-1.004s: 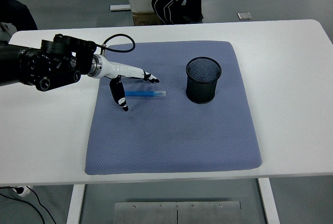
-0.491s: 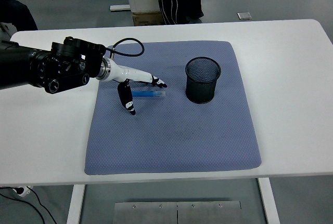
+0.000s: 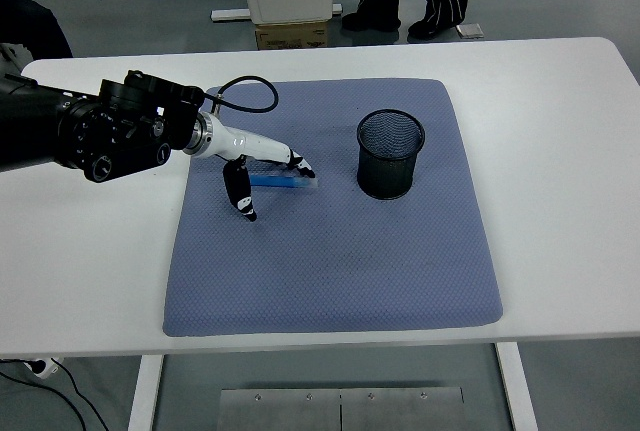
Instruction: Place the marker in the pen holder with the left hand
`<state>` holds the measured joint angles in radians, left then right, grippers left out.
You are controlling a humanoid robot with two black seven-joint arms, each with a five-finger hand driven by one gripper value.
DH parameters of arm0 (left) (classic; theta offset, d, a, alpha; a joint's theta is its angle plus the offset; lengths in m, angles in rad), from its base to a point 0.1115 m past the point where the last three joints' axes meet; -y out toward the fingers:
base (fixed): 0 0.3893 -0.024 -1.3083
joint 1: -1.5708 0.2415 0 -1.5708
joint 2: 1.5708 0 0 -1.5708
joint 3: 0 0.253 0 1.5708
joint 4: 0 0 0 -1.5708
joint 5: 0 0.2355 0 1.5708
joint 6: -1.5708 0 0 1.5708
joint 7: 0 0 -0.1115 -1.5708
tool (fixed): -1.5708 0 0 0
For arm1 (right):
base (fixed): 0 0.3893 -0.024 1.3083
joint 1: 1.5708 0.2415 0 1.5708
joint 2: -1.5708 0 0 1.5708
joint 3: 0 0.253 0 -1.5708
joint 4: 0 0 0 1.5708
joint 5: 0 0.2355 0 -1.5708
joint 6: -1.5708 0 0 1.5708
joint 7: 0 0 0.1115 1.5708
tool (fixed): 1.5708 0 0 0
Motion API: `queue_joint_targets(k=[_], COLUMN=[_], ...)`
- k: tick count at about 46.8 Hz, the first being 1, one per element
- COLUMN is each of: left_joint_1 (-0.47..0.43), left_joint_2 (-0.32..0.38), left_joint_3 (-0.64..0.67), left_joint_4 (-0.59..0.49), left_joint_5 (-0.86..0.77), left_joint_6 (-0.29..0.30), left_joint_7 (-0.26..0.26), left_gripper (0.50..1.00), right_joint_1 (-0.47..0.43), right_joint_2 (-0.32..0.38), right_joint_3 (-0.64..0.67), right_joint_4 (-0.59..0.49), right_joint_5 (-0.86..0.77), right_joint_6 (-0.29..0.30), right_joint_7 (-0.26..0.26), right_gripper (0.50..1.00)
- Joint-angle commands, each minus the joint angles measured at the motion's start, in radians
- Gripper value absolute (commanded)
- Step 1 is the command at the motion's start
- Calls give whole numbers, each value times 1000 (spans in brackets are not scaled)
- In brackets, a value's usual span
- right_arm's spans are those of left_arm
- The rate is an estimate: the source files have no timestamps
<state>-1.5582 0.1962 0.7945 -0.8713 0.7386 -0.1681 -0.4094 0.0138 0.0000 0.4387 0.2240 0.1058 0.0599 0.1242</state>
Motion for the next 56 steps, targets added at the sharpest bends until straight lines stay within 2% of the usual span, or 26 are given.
queue_joint_targets(k=[1,13,18,21,22,29,44,56], left_joint_1=[0,-2,-2,-2,-2,-2,-2,1], left_joint_2=[-1,-1,-1,-1,-1,-1,-1,-1], left_joint_3=[0,2,2,2,2,2,2,2], left_joint_4=[0,0,0,0,0,0,0,0], left_joint_5=[4,11,28,30,30,34,38,50], left_joint_6=[-1,-1,-1,-1,-1,-1,-1,-1], left_joint_7=[0,0,0,0,0,0,0,-3], left_gripper=[877,868,815,804,775,710,646,622], right_joint_1=[0,0,0,0,0,0,0,0], right_joint_2=[0,0,0,0,0,0,0,0], right_joint_3=[0,0,0,0,0,0,0,0], right_joint_4=[0,0,0,0,0,0,0,0], right_joint_5=[0,0,0,0,0,0,0,0], right_joint_6=[0,0,0,0,0,0,0,0], right_joint_7=[0,0,0,0,0,0,0,0], right_gripper=[1000,1000,1000,1000,1000,1000,1000,1000])
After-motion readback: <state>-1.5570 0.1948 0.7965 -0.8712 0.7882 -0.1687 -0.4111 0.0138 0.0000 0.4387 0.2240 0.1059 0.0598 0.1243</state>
